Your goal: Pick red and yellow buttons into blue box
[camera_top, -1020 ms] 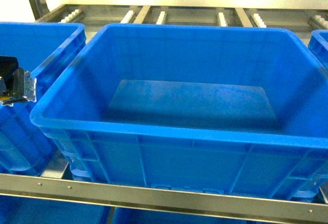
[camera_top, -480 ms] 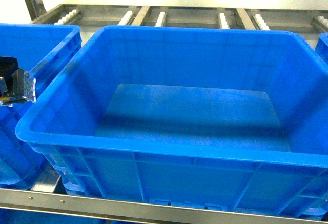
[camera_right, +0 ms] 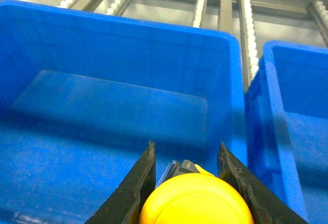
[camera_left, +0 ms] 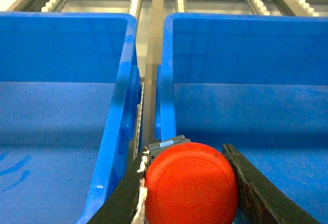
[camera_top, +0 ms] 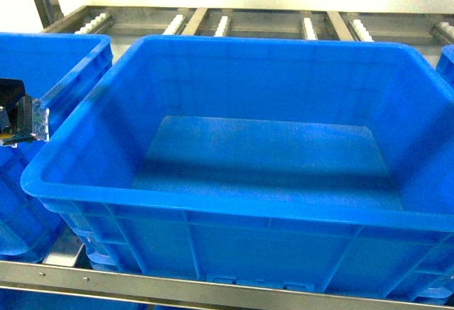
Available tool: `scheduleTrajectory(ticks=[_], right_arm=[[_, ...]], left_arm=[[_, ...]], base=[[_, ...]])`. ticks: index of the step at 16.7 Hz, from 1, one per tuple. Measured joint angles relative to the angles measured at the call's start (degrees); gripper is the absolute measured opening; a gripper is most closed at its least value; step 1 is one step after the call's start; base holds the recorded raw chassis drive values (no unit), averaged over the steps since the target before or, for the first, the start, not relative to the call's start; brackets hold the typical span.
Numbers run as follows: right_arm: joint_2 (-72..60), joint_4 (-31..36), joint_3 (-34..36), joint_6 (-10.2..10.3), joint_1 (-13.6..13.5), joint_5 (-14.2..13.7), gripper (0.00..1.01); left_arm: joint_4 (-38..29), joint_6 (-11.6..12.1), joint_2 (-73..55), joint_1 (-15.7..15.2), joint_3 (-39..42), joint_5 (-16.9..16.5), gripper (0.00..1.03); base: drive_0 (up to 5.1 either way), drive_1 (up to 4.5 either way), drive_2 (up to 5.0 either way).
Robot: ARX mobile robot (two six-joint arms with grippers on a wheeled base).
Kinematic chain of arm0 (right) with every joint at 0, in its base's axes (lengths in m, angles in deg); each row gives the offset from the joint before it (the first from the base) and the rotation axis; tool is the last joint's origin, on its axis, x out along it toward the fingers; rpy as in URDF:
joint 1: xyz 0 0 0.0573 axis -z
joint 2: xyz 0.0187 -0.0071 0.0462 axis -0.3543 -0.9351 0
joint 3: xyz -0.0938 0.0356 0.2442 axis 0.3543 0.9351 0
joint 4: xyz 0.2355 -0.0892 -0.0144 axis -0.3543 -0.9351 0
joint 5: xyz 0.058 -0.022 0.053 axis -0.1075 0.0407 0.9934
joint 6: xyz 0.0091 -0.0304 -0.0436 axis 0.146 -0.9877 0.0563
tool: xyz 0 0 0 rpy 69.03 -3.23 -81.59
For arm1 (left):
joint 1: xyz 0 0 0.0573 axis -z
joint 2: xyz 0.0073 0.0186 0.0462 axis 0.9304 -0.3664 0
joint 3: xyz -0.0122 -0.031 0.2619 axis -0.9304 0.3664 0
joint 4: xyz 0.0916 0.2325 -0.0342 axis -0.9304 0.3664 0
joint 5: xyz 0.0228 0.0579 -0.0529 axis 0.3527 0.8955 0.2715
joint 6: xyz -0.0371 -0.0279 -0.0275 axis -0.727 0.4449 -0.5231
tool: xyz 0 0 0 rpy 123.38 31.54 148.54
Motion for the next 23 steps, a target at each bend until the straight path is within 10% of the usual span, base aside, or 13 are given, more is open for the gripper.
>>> scheduleTrajectory(ticks=[10,15,23], right_arm=[[-35.28,-10.36,-25.35,-0.5,-2.21,9.11,0.36],[-31.19,-0.66,-20.31,0.37,-0.26,6.08,0.95],[8.52,5.33,5.16,-1.33,14.64,1.73,0.98]], left_arm=[[0.0,0.0,0.0,0.0,0.0,0.0,0.33],[0.0,0.0,0.0,0.0,0.0,-0.02,0.33],[-0.02,0.0,0.0,0.02,0.0,-0.04,0.33]], base=[[0.0,0.0,0.0],[0.0,0.0,0.0],[0.0,0.0,0.0]])
